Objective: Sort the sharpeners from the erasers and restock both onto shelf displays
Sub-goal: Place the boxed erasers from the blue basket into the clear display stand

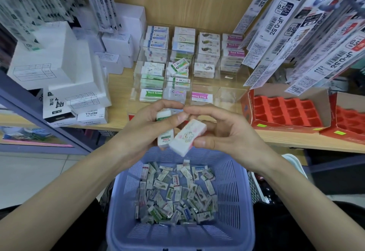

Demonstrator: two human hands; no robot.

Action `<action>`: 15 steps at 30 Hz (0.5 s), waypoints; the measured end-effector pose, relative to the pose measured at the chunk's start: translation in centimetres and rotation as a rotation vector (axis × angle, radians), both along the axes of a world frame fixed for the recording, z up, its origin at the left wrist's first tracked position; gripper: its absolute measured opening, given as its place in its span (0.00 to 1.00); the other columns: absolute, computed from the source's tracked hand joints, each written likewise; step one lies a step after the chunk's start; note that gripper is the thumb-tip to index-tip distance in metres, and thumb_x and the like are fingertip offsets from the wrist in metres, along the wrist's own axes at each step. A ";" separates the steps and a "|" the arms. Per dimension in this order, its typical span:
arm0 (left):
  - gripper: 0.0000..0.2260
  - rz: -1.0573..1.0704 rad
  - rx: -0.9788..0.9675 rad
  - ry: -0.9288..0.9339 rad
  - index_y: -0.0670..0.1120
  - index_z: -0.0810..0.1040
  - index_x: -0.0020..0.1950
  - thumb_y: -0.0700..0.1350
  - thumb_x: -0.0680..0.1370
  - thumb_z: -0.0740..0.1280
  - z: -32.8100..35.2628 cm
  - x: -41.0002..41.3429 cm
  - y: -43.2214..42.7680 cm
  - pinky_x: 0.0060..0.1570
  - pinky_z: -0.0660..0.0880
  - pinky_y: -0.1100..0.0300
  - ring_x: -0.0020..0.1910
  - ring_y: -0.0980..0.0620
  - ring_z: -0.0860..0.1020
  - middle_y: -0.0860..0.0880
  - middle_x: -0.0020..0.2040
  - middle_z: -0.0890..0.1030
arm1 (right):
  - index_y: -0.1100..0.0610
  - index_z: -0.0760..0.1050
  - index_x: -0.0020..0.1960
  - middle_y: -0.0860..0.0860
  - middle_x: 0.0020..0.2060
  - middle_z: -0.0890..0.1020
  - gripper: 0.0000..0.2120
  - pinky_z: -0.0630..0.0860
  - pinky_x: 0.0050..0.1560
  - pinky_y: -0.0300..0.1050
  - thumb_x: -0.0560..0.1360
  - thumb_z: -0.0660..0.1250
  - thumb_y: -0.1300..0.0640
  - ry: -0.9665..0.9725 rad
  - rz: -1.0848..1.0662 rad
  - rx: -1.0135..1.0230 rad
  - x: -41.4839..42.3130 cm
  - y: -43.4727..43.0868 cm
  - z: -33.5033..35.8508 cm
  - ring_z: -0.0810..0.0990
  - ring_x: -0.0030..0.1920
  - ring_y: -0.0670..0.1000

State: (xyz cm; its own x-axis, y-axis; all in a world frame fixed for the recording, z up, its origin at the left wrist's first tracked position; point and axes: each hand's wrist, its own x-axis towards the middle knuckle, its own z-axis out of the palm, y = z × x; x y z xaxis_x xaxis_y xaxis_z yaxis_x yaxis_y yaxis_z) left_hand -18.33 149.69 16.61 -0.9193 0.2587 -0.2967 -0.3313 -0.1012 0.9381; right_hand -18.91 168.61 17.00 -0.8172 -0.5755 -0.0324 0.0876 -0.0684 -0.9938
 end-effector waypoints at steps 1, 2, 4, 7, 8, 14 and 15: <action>0.15 0.013 0.001 -0.013 0.48 0.77 0.53 0.50 0.69 0.68 -0.1 -0.1 0.0 0.23 0.69 0.64 0.30 0.54 0.78 0.48 0.38 0.83 | 0.55 0.75 0.59 0.52 0.50 0.78 0.23 0.77 0.51 0.39 0.66 0.71 0.70 0.007 -0.013 0.010 0.0 0.0 0.1 0.80 0.49 0.48; 0.12 0.036 0.021 -0.034 0.46 0.77 0.53 0.49 0.72 0.66 -0.2 -0.2 -0.2 0.25 0.72 0.63 0.33 0.53 0.79 0.48 0.39 0.83 | 0.56 0.76 0.57 0.52 0.49 0.78 0.22 0.77 0.51 0.39 0.65 0.72 0.69 0.013 -0.047 0.018 -0.1 0.0 0.1 0.81 0.49 0.48; 0.10 0.088 0.168 -0.118 0.43 0.76 0.54 0.43 0.78 0.58 -0.2 -0.6 -0.4 0.31 0.78 0.59 0.40 0.50 0.81 0.47 0.43 0.84 | 0.57 0.78 0.53 0.47 0.47 0.80 0.19 0.78 0.50 0.38 0.63 0.72 0.67 0.015 -0.156 0.019 -0.3 0.1 0.2 0.81 0.49 0.46; 0.16 0.134 0.411 -0.180 0.39 0.74 0.57 0.35 0.75 0.50 -0.2 -0.5 -0.4 0.44 0.81 0.54 0.50 0.45 0.82 0.44 0.50 0.83 | 0.56 0.78 0.50 0.50 0.50 0.79 0.15 0.77 0.52 0.39 0.64 0.71 0.65 0.059 -0.305 0.045 -0.7 0.4 -0.1 0.81 0.51 0.47; 0.17 0.149 0.429 -0.162 0.39 0.74 0.57 0.33 0.75 0.50 -0.2 -0.5 -0.3 0.46 0.81 0.54 0.51 0.45 0.82 0.43 0.52 0.83 | 0.56 0.78 0.50 0.51 0.50 0.77 0.15 0.77 0.52 0.39 0.66 0.71 0.66 0.073 -0.344 0.054 -0.8 0.4 -0.1 0.80 0.51 0.47; 0.15 0.175 0.408 -0.056 0.41 0.73 0.56 0.30 0.71 0.60 -0.3 -0.4 0.0 0.52 0.79 0.57 0.54 0.48 0.81 0.43 0.55 0.82 | 0.58 0.76 0.50 0.52 0.50 0.74 0.16 0.75 0.48 0.33 0.68 0.69 0.74 0.162 -0.415 0.069 -0.8 0.2 0.3 0.79 0.48 0.39; 0.16 0.167 0.406 -0.042 0.42 0.73 0.55 0.31 0.70 0.61 -0.4 -0.4 0.0 0.52 0.79 0.58 0.54 0.48 0.81 0.44 0.55 0.82 | 0.58 0.75 0.49 0.53 0.50 0.75 0.16 0.75 0.47 0.33 0.68 0.68 0.74 0.154 -0.423 0.073 -0.8 0.2 0.3 0.80 0.48 0.40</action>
State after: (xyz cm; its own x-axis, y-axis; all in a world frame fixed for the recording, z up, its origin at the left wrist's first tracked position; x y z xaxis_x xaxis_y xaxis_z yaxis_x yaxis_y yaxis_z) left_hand -18.75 149.73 16.20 -0.9476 0.2107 -0.2401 -0.3163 -0.5143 0.7971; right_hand -19.66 168.82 17.29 -0.9783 -0.1911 0.0798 -0.0822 0.0043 -0.9966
